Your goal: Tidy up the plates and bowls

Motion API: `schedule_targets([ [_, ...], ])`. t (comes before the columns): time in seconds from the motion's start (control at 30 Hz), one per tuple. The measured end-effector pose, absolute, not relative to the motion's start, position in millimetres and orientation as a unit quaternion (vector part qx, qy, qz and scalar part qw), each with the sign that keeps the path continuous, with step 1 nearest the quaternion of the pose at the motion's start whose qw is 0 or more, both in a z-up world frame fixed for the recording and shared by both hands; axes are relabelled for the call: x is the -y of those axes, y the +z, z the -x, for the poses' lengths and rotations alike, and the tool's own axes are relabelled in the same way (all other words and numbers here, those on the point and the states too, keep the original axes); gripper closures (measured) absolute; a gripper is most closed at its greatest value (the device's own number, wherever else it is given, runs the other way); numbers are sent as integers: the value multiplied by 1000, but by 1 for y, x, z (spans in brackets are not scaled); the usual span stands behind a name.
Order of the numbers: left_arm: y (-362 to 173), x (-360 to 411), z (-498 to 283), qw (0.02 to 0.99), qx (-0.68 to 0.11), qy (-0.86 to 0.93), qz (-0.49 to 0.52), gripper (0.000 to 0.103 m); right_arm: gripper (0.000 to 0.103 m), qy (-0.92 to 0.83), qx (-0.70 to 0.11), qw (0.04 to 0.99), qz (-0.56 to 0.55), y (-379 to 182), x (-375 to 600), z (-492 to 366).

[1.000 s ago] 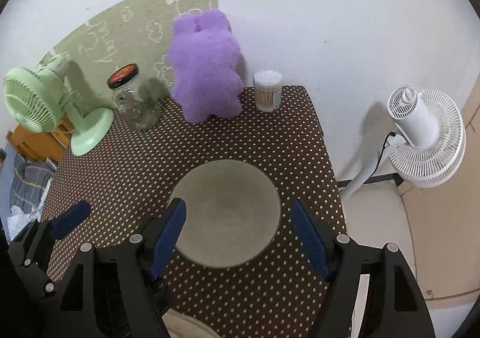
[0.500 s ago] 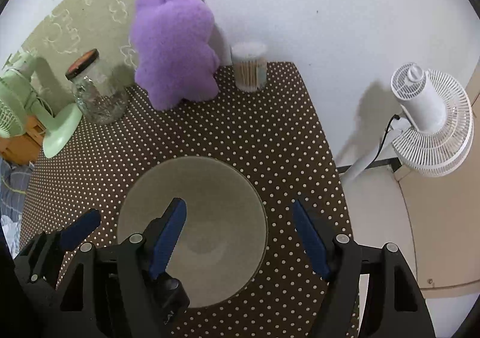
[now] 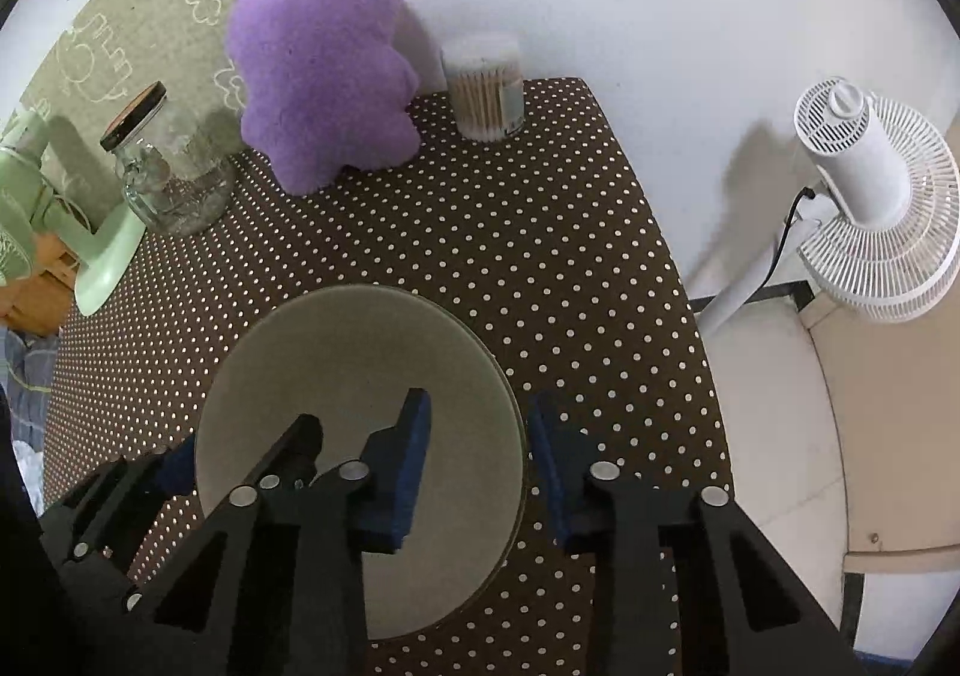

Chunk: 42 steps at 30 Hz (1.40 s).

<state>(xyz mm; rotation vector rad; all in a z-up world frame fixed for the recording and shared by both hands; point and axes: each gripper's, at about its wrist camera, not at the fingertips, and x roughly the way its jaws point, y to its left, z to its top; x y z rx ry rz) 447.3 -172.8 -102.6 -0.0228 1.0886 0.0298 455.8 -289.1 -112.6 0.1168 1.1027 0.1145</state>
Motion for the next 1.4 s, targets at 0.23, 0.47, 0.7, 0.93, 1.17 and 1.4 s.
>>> schedule_targets([
  [0.23, -100, 174, -448, 852, -523, 7, 8, 67, 71, 51, -530, 845, -52, -111, 287, -456],
  [0.47, -91, 168, -440, 854, -520, 9, 6, 67, 71, 54, -532, 844, -51, -105, 285, -451],
  [0.7, -78, 159, -427, 856, -517, 11, 7, 67, 71, 58, -529, 845, -48, -93, 279, -440],
  [0.93, -64, 149, -408, 859, -512, 11, 12, 67, 71, 60, -525, 848, -43, -78, 272, -424],
  [1.17, -49, 136, -385, 864, -503, 12, 17, 67, 71, 60, -518, 852, -39, -61, 262, -402],
  [1.4, -32, 124, -360, 870, -493, 8, 14, 67, 71, 58, -509, 858, -39, -41, 247, -377],
])
